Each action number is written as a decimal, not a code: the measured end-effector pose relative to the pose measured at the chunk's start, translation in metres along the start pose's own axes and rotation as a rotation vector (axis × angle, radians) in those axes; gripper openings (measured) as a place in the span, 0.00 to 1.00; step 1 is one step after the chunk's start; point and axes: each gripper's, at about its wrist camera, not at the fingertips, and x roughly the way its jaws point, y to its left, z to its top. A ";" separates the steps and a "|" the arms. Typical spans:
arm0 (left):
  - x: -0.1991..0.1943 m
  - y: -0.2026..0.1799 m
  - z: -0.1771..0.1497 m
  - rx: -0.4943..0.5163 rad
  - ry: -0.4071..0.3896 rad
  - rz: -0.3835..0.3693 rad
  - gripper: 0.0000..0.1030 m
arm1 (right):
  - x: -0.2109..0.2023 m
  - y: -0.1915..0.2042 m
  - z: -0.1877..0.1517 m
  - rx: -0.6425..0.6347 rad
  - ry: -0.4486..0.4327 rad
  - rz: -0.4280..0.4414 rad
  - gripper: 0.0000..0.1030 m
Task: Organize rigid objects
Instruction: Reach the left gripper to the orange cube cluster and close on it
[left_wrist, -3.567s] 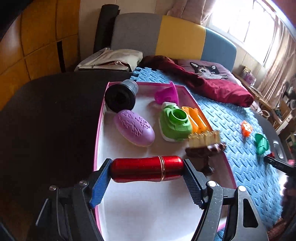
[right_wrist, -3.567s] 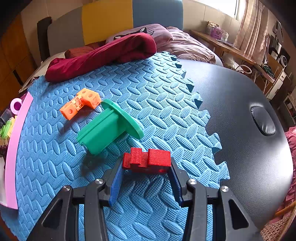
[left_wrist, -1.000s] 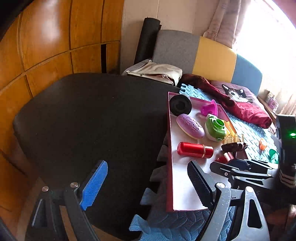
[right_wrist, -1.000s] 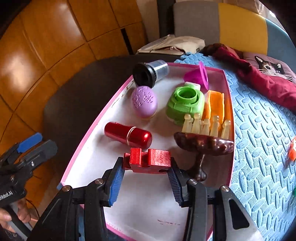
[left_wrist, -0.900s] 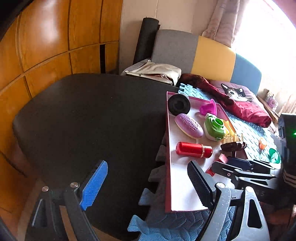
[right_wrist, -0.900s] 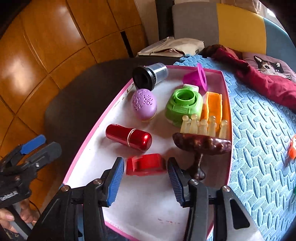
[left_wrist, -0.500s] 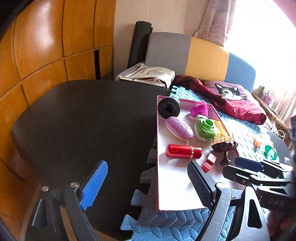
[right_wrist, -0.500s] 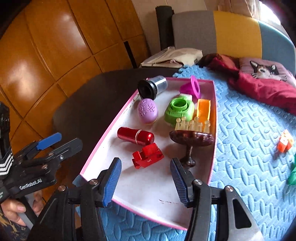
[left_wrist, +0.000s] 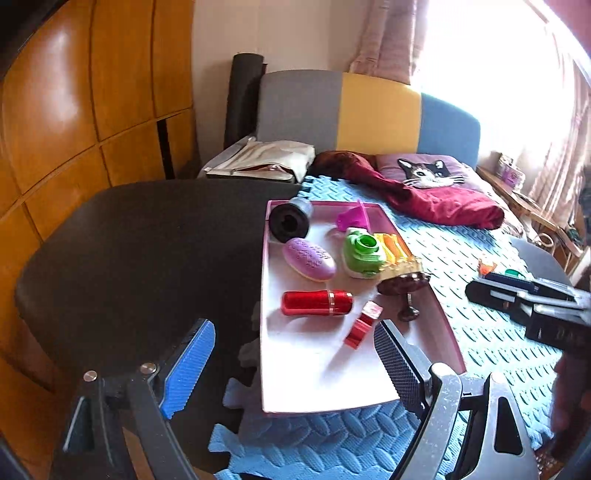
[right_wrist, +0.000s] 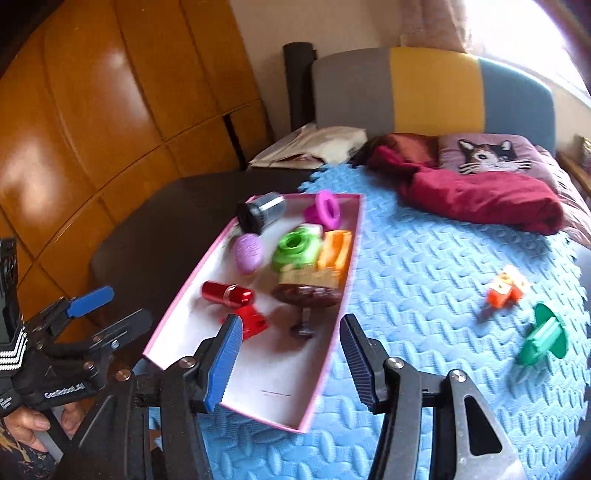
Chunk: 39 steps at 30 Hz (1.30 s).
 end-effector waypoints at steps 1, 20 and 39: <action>0.000 -0.003 0.000 0.008 0.000 -0.003 0.86 | -0.004 -0.006 0.000 0.011 -0.008 -0.011 0.54; 0.004 -0.084 0.016 0.180 0.005 -0.121 0.86 | -0.055 -0.159 -0.001 0.198 -0.101 -0.339 0.54; 0.061 -0.206 0.048 0.316 0.075 -0.231 0.86 | -0.090 -0.273 -0.049 0.756 -0.190 -0.384 0.54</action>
